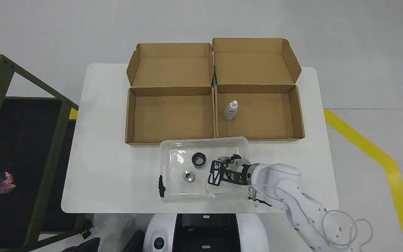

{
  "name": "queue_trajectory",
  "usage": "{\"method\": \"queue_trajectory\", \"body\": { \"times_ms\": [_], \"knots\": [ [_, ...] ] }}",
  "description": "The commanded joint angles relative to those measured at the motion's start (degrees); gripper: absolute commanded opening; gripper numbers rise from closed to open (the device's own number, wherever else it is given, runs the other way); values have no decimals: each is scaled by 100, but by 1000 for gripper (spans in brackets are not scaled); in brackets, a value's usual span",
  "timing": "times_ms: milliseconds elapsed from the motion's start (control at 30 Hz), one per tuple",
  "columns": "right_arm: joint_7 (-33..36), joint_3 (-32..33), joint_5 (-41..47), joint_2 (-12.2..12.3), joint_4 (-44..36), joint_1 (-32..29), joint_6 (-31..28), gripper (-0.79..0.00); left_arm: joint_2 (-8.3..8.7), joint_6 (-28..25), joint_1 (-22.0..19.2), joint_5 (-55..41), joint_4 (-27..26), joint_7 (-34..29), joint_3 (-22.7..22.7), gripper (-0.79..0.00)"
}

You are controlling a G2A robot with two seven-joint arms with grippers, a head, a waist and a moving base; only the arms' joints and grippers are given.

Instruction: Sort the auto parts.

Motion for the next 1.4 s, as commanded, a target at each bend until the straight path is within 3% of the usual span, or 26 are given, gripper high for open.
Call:
{"method": "queue_trajectory", "body": {
  "times_ms": [0, 533, 967, 1367],
  "knots": [
    [-45, 54, 32, 17, -125, -60, -38, -785, 0, 0, 0, 0, 0, 0, 0, 0],
    [-1287, 669, 628, 142, -1152, -667, -7, -785, 0, 0, 0, 0, 0, 0, 0, 0],
    [-2444, 1209, 2507, 170, -918, -694, -188, -785, 0, 0, 0, 0, 0, 0, 0, 0],
    [-2609, 1529, 4268, 218, -345, -421, -638, -785, 0, 0, 0, 0, 0, 0, 0, 0]
  ]
}}
